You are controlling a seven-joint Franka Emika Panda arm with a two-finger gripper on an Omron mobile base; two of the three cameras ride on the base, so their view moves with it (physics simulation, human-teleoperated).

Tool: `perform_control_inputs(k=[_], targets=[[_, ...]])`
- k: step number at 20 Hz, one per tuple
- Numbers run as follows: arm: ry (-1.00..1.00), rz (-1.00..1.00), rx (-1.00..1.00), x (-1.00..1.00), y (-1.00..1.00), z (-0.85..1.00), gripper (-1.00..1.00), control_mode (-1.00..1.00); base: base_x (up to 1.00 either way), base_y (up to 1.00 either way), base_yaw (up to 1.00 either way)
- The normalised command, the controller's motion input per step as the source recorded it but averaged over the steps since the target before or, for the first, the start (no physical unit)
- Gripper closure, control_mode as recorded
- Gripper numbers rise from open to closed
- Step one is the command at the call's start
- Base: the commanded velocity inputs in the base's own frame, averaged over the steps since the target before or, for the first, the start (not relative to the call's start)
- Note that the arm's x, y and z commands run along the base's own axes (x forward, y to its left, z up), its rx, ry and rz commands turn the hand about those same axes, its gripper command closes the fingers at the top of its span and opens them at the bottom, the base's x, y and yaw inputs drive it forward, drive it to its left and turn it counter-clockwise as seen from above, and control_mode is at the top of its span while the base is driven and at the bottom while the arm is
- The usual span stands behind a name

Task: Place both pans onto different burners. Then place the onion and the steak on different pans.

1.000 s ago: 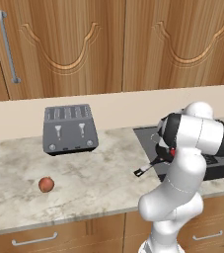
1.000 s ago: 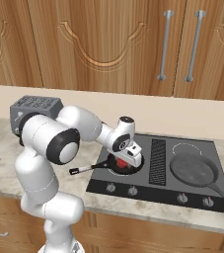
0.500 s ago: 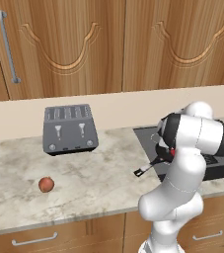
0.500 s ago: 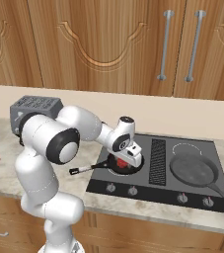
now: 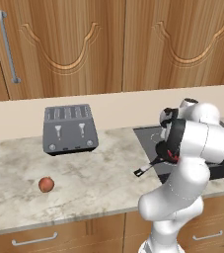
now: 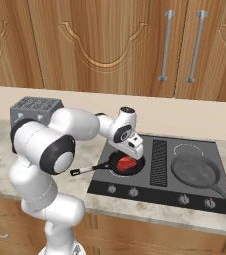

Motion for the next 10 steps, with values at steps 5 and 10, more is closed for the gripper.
perform_control_inputs(k=[5,10], targets=[[0.0,0.0,-0.04,-0.07,0.25,0.38,-1.0,-1.0,0.0,0.0,0.0],[0.0,0.03,-0.09,-0.29,0.61,0.18,-1.0,-1.0,0.0,0.0,0.0]])
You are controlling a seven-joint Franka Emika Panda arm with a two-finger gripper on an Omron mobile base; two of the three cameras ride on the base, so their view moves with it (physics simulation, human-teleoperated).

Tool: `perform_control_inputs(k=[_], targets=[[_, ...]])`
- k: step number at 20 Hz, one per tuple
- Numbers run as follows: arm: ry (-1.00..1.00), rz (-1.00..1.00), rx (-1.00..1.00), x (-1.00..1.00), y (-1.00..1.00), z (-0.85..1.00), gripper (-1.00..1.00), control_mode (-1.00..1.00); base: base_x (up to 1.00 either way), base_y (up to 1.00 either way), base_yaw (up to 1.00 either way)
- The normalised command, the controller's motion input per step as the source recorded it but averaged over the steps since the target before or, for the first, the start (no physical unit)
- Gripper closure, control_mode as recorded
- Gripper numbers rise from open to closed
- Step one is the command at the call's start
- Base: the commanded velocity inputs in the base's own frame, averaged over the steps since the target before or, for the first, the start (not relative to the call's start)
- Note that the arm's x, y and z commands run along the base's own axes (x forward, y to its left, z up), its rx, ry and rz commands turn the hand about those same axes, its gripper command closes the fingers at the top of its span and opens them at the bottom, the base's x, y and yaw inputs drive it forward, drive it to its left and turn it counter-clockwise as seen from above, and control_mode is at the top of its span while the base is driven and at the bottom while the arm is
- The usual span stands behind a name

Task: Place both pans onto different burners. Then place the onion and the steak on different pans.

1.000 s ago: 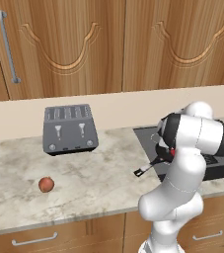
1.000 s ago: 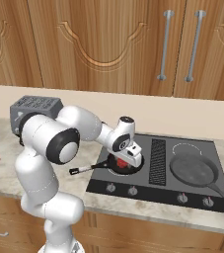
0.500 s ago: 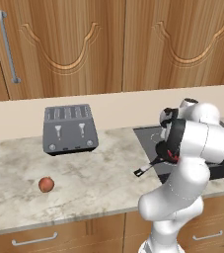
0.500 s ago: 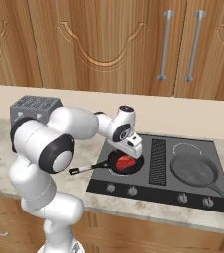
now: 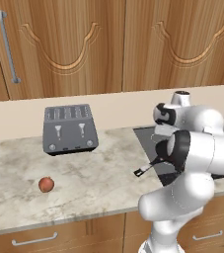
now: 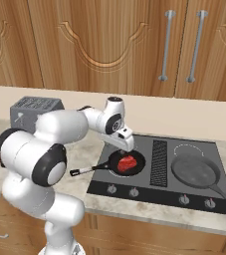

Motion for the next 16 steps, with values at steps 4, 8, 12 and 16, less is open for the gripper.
perform_control_inputs(k=[4,8,12,16], targets=[[0.0,0.06,-0.04,-0.35,0.64,0.12,-1.0,-1.0,0.0,0.0,0.0],[0.0,0.08,-0.01,-0.33,0.62,0.01,-1.0,-1.0,0.0,0.0,0.0],[0.0,0.09,0.0,-0.31,0.64,0.0,-1.0,-1.0,0.0,0.0,0.0],[0.0,0.08,0.0,-0.33,0.77,0.03,-1.0,-1.0,0.0,0.0,0.0]])
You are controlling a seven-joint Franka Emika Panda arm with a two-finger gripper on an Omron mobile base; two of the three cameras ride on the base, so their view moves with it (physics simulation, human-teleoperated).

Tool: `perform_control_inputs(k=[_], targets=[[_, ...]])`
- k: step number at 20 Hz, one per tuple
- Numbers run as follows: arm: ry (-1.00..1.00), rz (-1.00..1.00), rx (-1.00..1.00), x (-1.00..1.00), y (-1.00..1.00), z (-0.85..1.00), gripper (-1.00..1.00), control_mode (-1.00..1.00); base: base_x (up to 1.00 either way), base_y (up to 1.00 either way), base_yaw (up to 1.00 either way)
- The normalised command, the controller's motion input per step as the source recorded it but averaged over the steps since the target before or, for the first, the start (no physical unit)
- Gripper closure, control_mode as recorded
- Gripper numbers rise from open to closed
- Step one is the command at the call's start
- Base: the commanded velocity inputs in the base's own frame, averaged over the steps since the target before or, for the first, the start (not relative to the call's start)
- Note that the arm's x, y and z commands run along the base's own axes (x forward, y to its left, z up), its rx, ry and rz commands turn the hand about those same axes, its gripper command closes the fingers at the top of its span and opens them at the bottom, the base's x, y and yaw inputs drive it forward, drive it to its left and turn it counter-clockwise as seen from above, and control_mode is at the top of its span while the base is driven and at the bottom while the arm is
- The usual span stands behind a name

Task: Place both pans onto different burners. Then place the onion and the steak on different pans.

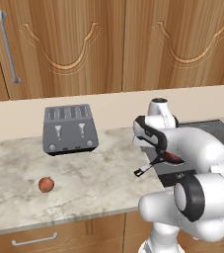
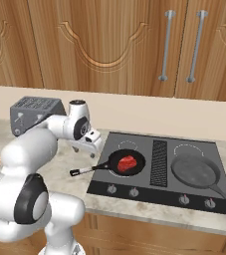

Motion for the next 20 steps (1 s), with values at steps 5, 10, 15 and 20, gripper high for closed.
perform_control_inputs(k=[5,10,15,20], targets=[[0.0,0.08,0.0,-0.3,0.67,0.04,-1.0,-1.0,0.0,0.0,0.0],[0.03,0.09,0.0,-0.31,0.74,0.04,-1.0,-1.0,0.0,0.0,0.0],[0.06,0.12,0.0,-0.29,0.68,0.03,-1.0,-1.0,0.0,0.0,0.0],[0.05,0.15,0.01,-0.21,0.6,0.03,-1.0,-1.0,0.0,0.0,0.0]])
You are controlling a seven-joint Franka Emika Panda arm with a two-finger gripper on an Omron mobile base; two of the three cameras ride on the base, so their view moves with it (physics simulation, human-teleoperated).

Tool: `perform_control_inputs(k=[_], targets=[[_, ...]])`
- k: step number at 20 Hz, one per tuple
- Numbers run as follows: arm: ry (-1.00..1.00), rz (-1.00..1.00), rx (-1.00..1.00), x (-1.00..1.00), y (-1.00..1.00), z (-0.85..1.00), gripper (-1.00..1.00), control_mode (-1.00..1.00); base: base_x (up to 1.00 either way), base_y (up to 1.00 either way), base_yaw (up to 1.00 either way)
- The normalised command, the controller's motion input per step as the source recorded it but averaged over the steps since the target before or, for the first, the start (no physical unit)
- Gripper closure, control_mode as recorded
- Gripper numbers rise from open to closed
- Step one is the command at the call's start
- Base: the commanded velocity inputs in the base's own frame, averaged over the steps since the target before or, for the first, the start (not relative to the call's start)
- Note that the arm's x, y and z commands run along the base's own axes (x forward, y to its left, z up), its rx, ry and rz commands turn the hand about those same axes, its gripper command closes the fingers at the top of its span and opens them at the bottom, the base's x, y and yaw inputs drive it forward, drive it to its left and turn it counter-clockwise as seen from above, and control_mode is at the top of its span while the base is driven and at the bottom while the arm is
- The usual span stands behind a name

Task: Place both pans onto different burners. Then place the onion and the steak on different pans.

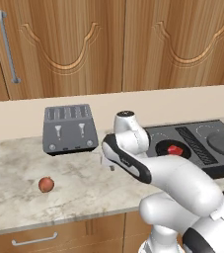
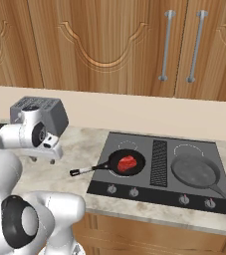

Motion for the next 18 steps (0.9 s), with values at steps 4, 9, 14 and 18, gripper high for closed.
perform_control_inputs(k=[4,9,14,18], targets=[[0.01,0.18,0.03,-0.03,0.51,0.0,-1.0,-1.0,0.0,0.0,0.0],[0.01,0.14,0.01,0.0,0.64,0.0,-1.0,-1.0,0.0,0.0,0.0],[0.0,0.1,0.04,-0.04,0.64,0.0,-1.0,-1.0,0.0,0.0,0.0],[0.0,0.07,0.08,-0.04,0.58,0.0,-1.0,-1.0,0.0,0.0,0.0]])
